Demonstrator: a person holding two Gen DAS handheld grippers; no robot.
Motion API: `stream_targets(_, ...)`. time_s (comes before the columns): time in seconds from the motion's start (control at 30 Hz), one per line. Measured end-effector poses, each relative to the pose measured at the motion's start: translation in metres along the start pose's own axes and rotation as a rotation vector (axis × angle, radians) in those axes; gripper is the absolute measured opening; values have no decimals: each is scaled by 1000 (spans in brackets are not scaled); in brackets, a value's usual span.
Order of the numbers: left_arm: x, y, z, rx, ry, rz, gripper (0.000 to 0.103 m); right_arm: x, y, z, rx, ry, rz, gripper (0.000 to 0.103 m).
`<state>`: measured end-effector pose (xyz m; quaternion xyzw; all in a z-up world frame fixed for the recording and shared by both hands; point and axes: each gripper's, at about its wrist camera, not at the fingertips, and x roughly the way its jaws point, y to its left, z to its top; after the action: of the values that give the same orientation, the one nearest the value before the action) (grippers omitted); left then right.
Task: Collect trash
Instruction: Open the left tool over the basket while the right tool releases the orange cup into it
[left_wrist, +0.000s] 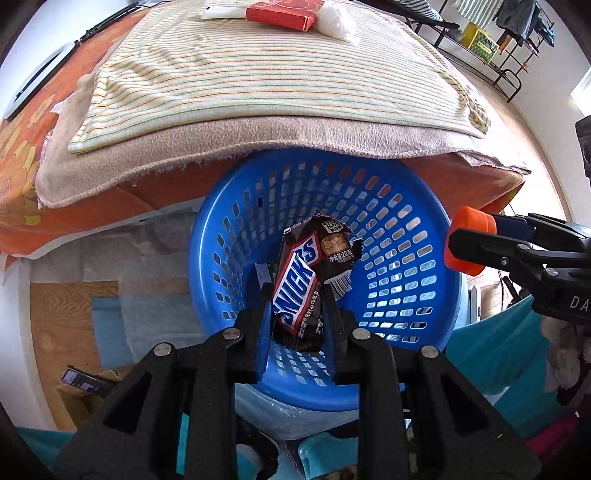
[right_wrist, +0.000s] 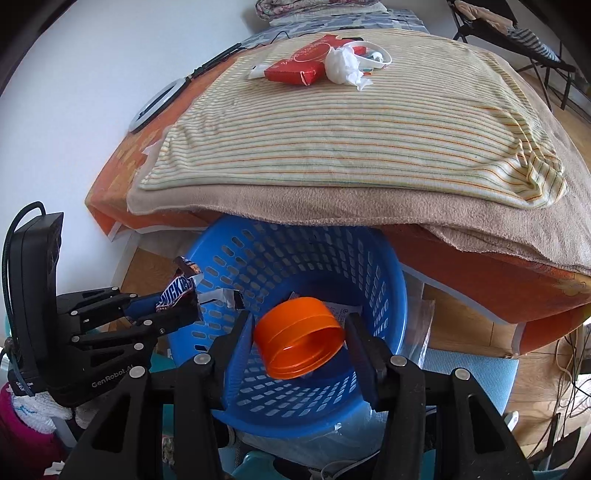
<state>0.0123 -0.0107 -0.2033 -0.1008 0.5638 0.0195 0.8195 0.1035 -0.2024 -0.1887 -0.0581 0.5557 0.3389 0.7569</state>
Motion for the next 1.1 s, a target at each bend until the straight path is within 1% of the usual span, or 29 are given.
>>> stream_targets(0.07, 0, 0, 0, 0, -1, 4, 22, 1, 0, 0, -1, 2, -3, 54)
stream_targets(0.17, 0, 0, 0, -1, -4, 10, 31, 1, -1, 1, 2, 3, -7, 54)
stream_targets(0.3, 0, 1, 0, -1, -8, 20, 34, 2, -2, 1, 9, 8, -12, 55)
stream_targets(0.33, 0, 1, 1, -1, -8, 22, 40, 2, -2, 1, 9, 8, -16, 57)
stream_targets(0.37, -1, 1, 1, -1, -12, 25, 49, 2, -3, 1, 10, 8, -18, 59)
stream_targets(0.4, -1, 1, 1, -1, -17, 27, 52, 2, -3, 1, 11, 8, -19, 60)
stream_targets(0.7, -2, 2, 2, -9, -19, 30, 53, 1, -5, 3, 22, 8, -36, 67)
stream_targets(0.8, -2, 2, 2, -13, -21, 33, 55, 1, -5, 3, 21, 7, -48, 72)
stream_targets(0.87, -3, 3, 2, -18, -26, 33, 59, 0, -4, 3, 21, 5, -59, 77)
stream_targets(1.03, -4, 4, 3, -28, -27, 32, 59, 0, -4, 5, 23, 10, -77, 84)
stream_targets(1.1, -4, 5, 4, -34, -27, 33, 59, -1, -5, 6, 24, 11, -82, 85)
